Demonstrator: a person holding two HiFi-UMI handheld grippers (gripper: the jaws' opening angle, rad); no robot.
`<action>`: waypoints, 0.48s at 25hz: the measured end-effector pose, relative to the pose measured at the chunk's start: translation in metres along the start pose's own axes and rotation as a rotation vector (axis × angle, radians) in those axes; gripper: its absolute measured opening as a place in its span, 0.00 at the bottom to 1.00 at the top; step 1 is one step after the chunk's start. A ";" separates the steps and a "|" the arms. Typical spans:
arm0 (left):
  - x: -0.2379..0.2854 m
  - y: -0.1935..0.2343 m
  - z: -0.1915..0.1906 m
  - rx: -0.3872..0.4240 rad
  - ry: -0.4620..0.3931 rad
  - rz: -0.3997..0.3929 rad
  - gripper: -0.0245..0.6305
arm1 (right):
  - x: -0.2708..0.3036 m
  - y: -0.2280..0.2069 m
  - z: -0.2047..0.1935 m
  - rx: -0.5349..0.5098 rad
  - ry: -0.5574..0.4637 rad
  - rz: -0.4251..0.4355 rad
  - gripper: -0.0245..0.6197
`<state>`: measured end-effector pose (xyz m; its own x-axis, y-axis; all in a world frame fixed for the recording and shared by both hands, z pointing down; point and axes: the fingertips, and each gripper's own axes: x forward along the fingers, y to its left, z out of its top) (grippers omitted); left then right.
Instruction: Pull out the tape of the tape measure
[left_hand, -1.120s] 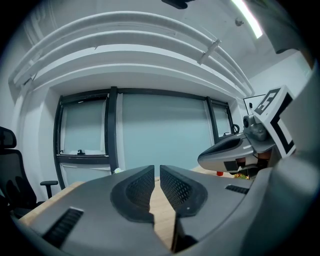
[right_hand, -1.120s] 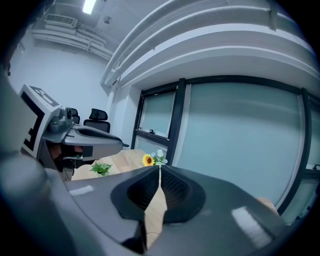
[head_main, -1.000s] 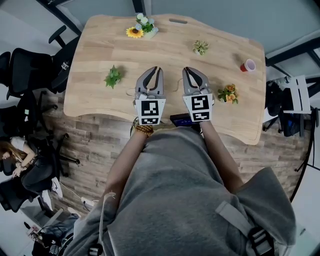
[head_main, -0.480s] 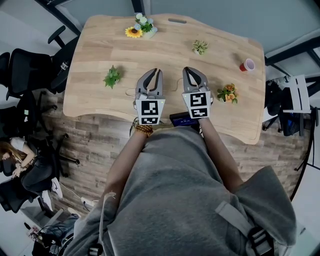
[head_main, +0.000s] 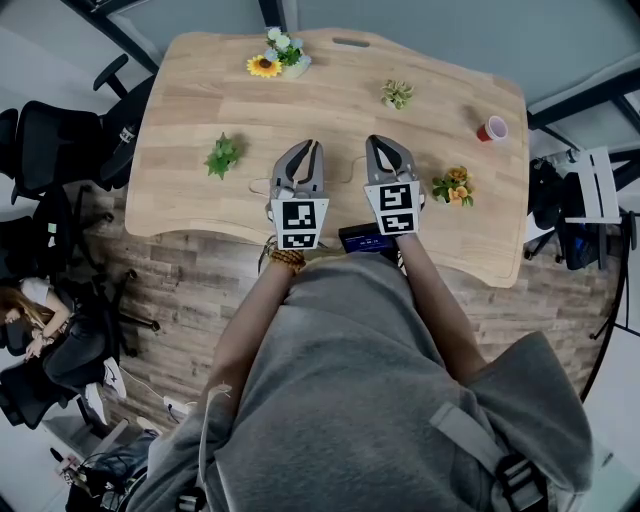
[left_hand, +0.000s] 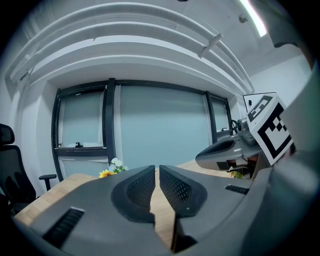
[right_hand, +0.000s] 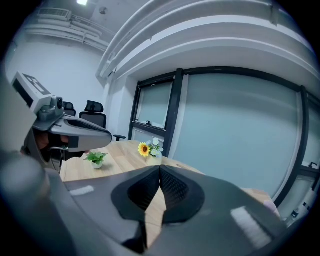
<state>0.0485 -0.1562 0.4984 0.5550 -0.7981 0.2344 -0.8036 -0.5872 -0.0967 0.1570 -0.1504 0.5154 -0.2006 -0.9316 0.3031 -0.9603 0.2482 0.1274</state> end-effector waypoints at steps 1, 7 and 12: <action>0.000 0.000 -0.001 -0.001 0.003 0.000 0.09 | 0.000 0.000 -0.001 0.001 0.001 0.001 0.06; 0.001 0.001 -0.004 -0.007 0.011 0.006 0.08 | 0.001 -0.002 -0.004 0.007 0.008 -0.003 0.05; 0.001 0.004 -0.007 -0.018 0.030 0.020 0.07 | 0.001 -0.003 -0.005 0.003 0.008 -0.006 0.05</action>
<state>0.0441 -0.1582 0.5049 0.5321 -0.8051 0.2619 -0.8184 -0.5684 -0.0846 0.1606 -0.1506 0.5196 -0.1936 -0.9307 0.3103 -0.9620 0.2421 0.1261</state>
